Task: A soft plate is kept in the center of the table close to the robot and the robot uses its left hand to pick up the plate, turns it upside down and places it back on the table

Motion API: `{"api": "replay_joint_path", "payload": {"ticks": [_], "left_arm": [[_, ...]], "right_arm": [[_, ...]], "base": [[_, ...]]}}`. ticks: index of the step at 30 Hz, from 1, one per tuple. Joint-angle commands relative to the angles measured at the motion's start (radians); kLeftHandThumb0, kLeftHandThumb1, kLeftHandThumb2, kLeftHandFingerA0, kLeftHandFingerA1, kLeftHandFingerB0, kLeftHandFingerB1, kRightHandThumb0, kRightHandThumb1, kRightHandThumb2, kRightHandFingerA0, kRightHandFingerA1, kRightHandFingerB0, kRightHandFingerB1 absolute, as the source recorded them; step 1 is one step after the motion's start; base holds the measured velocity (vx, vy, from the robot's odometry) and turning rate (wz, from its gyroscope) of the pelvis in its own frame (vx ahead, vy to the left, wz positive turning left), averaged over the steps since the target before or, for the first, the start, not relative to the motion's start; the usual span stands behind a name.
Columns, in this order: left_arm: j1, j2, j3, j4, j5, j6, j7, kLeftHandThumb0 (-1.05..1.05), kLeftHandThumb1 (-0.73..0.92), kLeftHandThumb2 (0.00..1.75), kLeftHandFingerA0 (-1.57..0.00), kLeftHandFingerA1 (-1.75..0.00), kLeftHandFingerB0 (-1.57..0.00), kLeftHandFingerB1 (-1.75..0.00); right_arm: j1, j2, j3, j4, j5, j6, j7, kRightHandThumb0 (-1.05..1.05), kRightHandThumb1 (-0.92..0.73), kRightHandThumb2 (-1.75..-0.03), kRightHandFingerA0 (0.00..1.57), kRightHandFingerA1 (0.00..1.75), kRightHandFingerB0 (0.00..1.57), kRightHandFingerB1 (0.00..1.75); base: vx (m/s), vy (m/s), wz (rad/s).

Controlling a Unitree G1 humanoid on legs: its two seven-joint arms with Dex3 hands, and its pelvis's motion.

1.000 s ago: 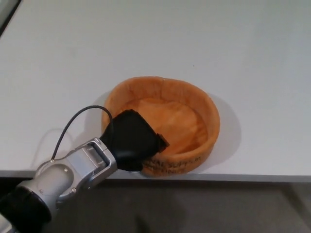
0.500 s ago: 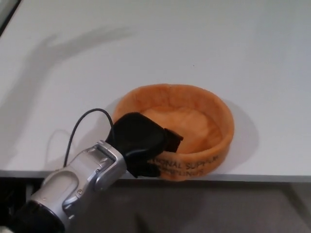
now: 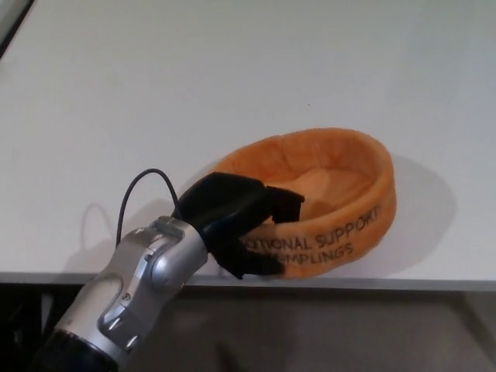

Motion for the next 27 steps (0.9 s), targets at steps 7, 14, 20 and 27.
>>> {"api": "replay_joint_path", "payload": {"ticks": [7,14,20,27], "left_arm": [[0.058,-0.302,0.296,-0.231,-0.69,0.504,-0.272,-0.25,0.6,0.64,-0.89,-1.75,-0.7,-1.75],[0.052,-0.498,0.4,-0.325,-0.94,0.6,-0.204,-0.27,0.57,0.63,-0.96,-1.75,-0.75,-1.75],[0.026,-0.693,0.499,-0.386,-1.168,0.581,-0.026,-0.38,0.56,0.64,-1.03,-1.75,-0.78,-1.75],[-0.015,-0.814,0.631,-0.341,-1.492,0.447,0.09,-0.26,0.62,0.66,-0.91,-1.75,-0.68,-1.75]], "right_arm": [[-0.003,-0.007,-0.008,0.061,0.006,-0.033,0.024,-0.82,-0.92,-0.69,0.29,0.32,0.06,0.21],[0.017,-0.008,-0.01,0.035,0.024,0.0,0.028,-0.83,-0.91,-0.68,0.28,0.33,0.07,0.21],[0.024,-0.008,-0.005,0.031,0.011,-0.019,0.03,-0.85,-0.77,-1.11,0.2,0.48,0.02,0.18],[0.01,-0.01,-0.006,0.065,-0.008,-0.048,0.026,-0.82,-0.92,-0.73,0.28,0.34,0.03,0.19]], "base": [[0.0,0.0,0.0],[0.0,0.0,0.0],[0.0,0.0,0.0],[0.0,0.0,0.0]]}}
